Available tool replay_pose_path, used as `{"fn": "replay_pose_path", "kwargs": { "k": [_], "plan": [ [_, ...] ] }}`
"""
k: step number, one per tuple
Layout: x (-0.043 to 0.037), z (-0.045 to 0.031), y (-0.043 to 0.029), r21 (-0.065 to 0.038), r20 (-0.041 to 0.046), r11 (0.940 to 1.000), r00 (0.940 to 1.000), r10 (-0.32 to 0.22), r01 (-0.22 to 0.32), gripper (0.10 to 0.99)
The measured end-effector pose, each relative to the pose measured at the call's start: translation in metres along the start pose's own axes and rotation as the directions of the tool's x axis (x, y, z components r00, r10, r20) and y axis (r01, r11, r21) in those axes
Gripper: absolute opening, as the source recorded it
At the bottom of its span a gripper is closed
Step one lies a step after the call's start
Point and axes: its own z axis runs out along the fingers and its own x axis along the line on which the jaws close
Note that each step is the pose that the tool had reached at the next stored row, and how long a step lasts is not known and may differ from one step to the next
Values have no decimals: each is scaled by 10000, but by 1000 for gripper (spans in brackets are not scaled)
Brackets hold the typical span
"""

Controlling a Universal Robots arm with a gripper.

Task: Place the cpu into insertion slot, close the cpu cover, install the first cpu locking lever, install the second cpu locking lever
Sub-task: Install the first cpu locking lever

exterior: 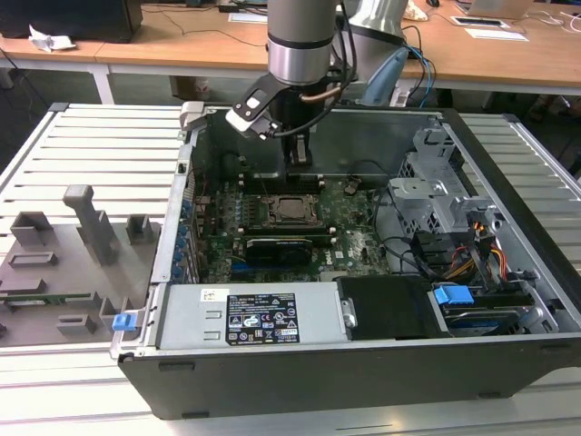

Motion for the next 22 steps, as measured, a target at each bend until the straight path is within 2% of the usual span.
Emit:
{"fn": "replay_pose_path", "kwargs": {
  "k": [7, 10, 12, 15, 18, 22],
  "plan": [
    [1, -116, 4, 1, 7, 10000, 10000, 0, 0, 106],
    [2, -184, 7, 1, 9, 10000, 10000, 0, 0, 106],
    [3, -262, 9, 2, 10, 10000, 10000, 0, 0, 106],
    [4, -287, 10, 0, 8, 10000, 10000, -20, 20, 106],
    [4, -288, 10, 7, -8, 9989, 9989, -475, 475, 106],
    [4, -288, 10, 18, -28, 9899, 9899, -1416, 1416, 106]
  ]
}}
